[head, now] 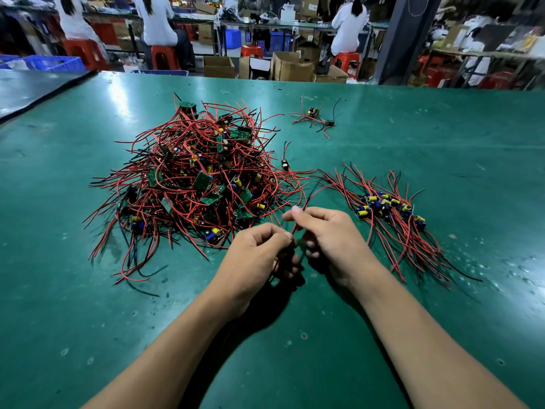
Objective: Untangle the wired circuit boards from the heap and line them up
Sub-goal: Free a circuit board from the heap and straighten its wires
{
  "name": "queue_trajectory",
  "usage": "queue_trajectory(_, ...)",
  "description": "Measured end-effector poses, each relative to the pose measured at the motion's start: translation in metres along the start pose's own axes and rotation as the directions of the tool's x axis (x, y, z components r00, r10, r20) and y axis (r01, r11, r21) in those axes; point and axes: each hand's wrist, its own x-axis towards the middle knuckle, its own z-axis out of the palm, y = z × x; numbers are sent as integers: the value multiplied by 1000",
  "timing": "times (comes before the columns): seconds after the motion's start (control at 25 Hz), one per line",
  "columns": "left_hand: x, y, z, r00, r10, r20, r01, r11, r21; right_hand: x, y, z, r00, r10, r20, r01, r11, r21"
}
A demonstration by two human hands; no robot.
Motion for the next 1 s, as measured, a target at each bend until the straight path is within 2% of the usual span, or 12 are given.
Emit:
queue_trajectory(0.2, -2, -1, 1, 997, -12, 82, 5, 997, 81, 11, -7, -18, 966, -21, -258, 66, 984, 168)
queue_trajectory(0.36, -2, 1, 0, 995, -30, 93, 26, 998, 49, 12, -10, -23, 963, 21, -269, 43, 973, 227)
queue_trajectory(0.44, -2, 2, 0, 993, -46, 105, 44, 999, 18, 12, -14, -24, 965, 111, -237, -23, 938, 345)
queue_trajectory(0.6, -3, 3, 0, 992, -45, 121, 41, 999, 35, 11, -21, -30, 968, 237, -84, -144, 795, 589)
queue_trajectory(0.84, -3, 4, -1, 991, -47, 125, 44, 999, 27, 12, -23, -34, 967, 253, 27, -194, 664, 722)
queue_trajectory(1.0, -4, 4, -2, 991, -50, 128, 47, 999, 25, 8, -26, -33, 959, 193, 207, -281, 549, 787)
